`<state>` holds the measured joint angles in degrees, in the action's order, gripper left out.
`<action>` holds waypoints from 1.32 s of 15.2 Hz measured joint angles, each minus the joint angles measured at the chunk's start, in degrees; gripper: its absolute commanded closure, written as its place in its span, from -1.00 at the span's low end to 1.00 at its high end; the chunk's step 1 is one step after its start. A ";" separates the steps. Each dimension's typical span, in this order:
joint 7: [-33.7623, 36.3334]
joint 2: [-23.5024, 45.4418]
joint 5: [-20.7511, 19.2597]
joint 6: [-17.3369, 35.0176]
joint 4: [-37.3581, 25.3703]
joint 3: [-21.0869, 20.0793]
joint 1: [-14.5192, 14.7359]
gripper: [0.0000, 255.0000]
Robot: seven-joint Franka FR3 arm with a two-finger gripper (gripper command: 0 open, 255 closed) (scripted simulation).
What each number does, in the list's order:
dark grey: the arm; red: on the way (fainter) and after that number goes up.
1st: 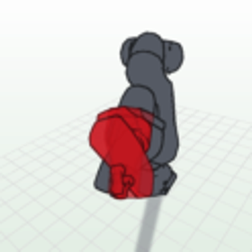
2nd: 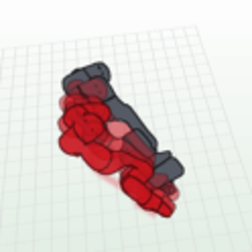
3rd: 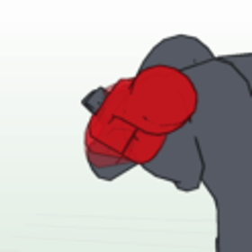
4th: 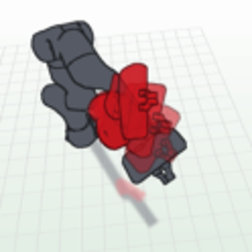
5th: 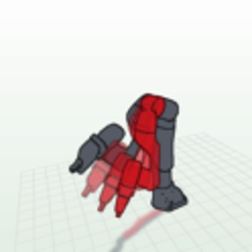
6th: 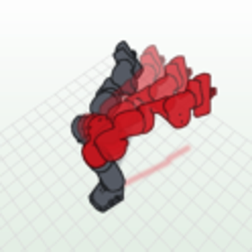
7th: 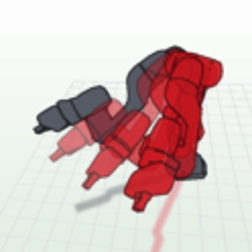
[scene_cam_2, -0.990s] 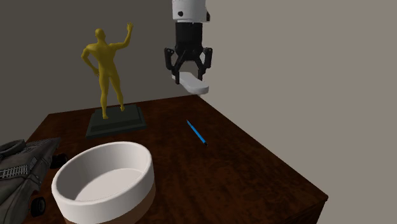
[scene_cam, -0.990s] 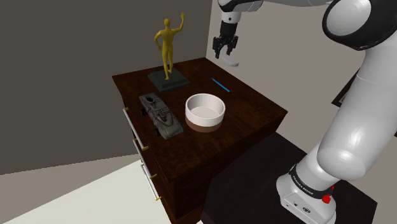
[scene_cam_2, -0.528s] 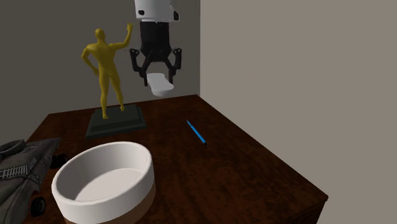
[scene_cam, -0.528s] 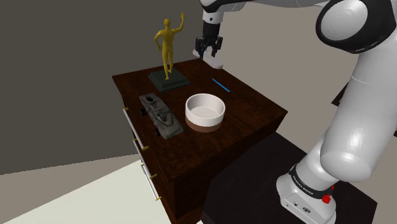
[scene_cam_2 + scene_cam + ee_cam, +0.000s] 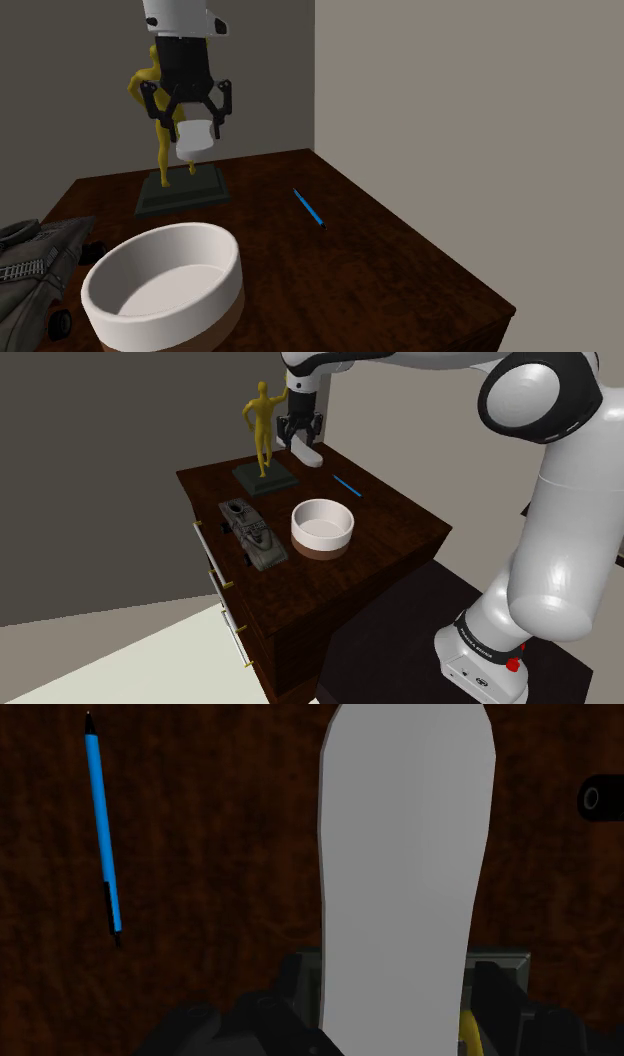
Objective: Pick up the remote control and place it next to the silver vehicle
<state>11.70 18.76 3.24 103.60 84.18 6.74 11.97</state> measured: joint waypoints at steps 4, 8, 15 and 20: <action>0.20 0.49 0.05 2.73 2.25 -0.11 0.19 1.00; 0.03 0.97 0.15 5.50 4.54 -0.12 0.16 1.00; -0.07 2.08 0.35 10.39 8.33 -0.25 0.26 1.00; -0.28 3.06 0.55 13.86 10.83 -0.32 0.23 1.00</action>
<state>11.42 21.82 3.78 117.46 95.01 6.42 12.20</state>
